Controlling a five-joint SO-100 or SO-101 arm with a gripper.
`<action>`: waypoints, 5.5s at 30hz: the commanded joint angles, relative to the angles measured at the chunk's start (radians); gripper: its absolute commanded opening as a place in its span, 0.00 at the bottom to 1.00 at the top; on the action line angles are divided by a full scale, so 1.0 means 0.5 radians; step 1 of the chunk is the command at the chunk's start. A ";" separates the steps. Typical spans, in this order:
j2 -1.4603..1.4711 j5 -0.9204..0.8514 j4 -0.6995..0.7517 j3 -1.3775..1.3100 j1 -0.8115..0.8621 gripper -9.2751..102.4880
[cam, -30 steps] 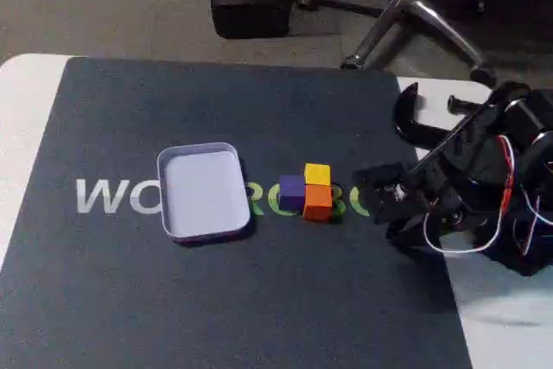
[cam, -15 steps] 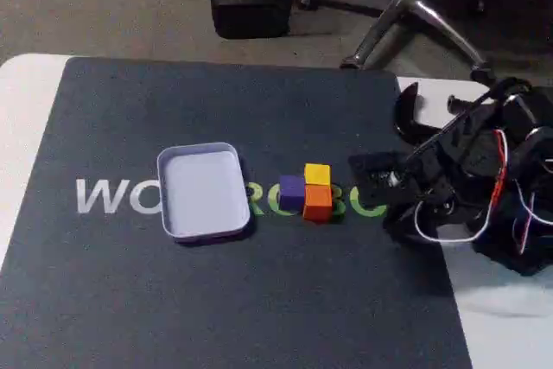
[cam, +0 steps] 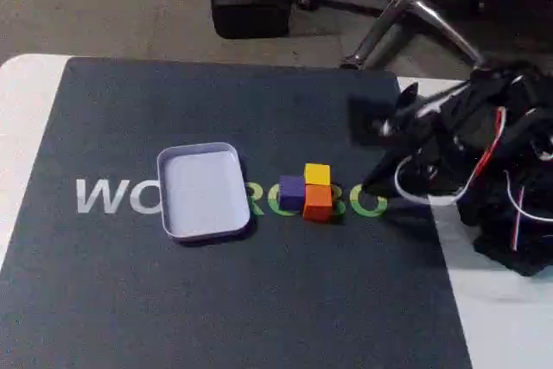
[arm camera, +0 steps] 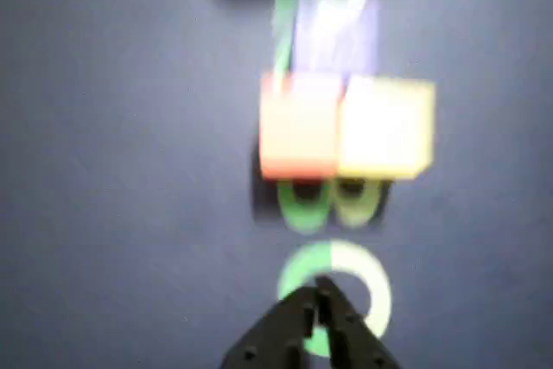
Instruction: Move blocks one by one until all three blocks are in the tray.
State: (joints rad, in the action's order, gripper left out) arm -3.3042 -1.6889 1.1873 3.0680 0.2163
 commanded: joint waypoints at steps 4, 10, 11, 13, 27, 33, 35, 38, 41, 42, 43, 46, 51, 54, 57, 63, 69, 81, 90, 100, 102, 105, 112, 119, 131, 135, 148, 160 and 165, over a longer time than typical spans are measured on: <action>0.086 0.230 0.417 -0.687 -0.190 0.01; 0.899 0.543 0.528 -1.365 -0.362 0.01; 1.101 0.604 0.558 -1.522 -0.383 0.01; 1.525 0.752 0.650 -1.875 -0.396 0.01; 2.850 1.055 0.785 -2.635 0.000 0.01; 2.546 0.795 0.629 -2.295 0.120 0.01; 2.396 0.687 0.540 -2.102 0.156 0.01; 2.172 0.531 0.408 -1.804 0.202 0.01; 2.028 0.414 0.298 -1.583 0.212 0.01; 2.022 0.387 0.267 -1.543 0.212 0.01; 2.028 0.383 0.236 -1.525 0.199 0.01; 2.181 0.417 0.181 -1.589 0.160 0.01; 2.448 0.537 0.178 -1.832 0.114 0.01; 2.540 0.577 0.175 -1.914 0.117 0.04; 2.571 0.611 0.187 -1.951 0.126 0.05; 2.635 0.706 0.156 -1.982 0.123 0.05; 3.022 0.764 0.080 -2.203 0.175 0.01; 3.461 0.773 0.037 -2.543 0.295 0.01; 3.620 0.672 -0.037 -2.577 0.365 0.01; 3.761 0.423 -0.043 -2.577 0.350 0.01; 3.810 0.368 -0.061 -2.580 0.328 0.01; 3.859 0.310 -0.089 -2.580 0.295 0.01; 3.856 0.224 -0.077 -2.568 0.169 0.01; 3.810 0.153 -0.074 -2.556 0.055 0.01; 3.562 -0.034 -0.074 -2.387 -0.040 0.01; 3.482 -0.061 -0.074 -2.356 -0.028 0.01; 3.289 -0.095 -0.074 -2.286 0.156 0.04; 2.773 -0.196 -0.086 -1.801 0.469 0.19; 2.414 -0.387 -0.086 -1.476 0.614 0.21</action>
State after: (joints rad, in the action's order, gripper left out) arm -1.9896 -1.8331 1.1490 2.2688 0.4847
